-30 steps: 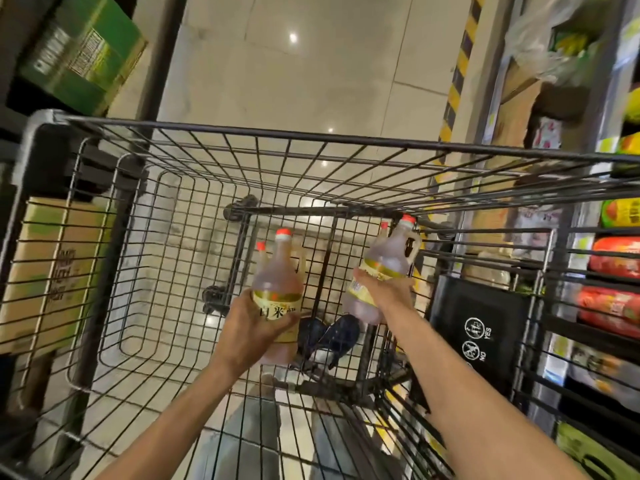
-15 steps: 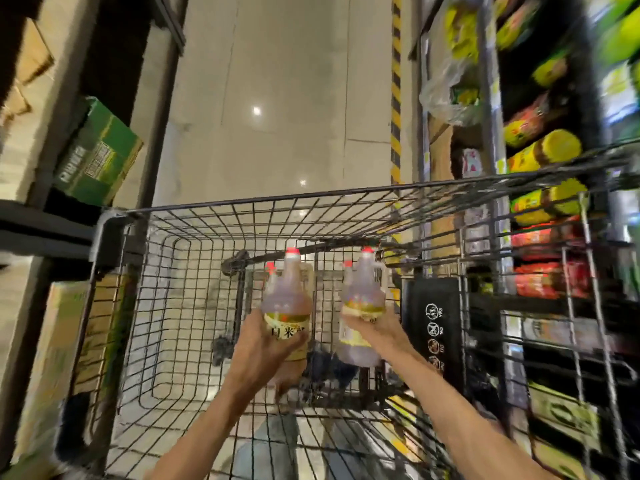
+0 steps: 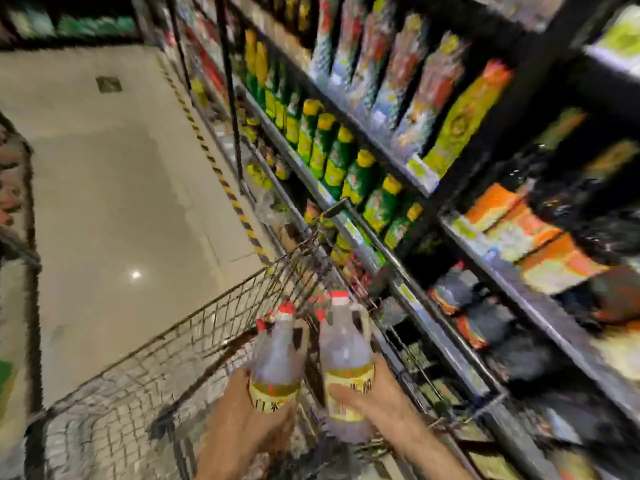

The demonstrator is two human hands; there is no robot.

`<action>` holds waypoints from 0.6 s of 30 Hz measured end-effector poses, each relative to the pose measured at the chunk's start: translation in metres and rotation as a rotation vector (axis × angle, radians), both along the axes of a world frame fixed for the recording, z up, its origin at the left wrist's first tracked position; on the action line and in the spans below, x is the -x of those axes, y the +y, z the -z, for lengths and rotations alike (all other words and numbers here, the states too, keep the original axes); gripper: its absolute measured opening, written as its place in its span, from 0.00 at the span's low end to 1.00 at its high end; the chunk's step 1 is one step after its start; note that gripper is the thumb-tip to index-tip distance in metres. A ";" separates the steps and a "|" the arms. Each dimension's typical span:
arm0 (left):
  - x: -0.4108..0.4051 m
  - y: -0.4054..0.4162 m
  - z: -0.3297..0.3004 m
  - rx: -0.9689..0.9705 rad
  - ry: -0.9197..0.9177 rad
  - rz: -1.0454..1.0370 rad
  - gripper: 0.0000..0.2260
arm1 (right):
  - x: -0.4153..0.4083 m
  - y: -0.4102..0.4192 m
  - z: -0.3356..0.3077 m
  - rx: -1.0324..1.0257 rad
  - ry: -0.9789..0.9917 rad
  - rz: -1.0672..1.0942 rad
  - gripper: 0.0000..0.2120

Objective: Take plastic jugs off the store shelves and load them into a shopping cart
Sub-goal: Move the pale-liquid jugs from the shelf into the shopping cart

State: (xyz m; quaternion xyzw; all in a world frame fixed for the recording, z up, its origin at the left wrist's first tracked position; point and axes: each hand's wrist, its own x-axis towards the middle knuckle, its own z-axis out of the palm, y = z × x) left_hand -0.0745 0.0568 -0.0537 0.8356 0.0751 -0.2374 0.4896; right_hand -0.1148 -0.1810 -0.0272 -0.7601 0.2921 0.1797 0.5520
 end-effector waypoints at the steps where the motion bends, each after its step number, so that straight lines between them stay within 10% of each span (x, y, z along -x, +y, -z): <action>1: 0.002 -0.010 -0.011 -0.002 -0.028 0.047 0.46 | 0.012 -0.006 -0.019 0.016 -0.034 0.025 0.42; 18: 0.148 -0.248 -0.148 0.314 -0.273 0.696 0.39 | 0.291 -0.141 -0.142 0.191 -0.353 0.642 0.40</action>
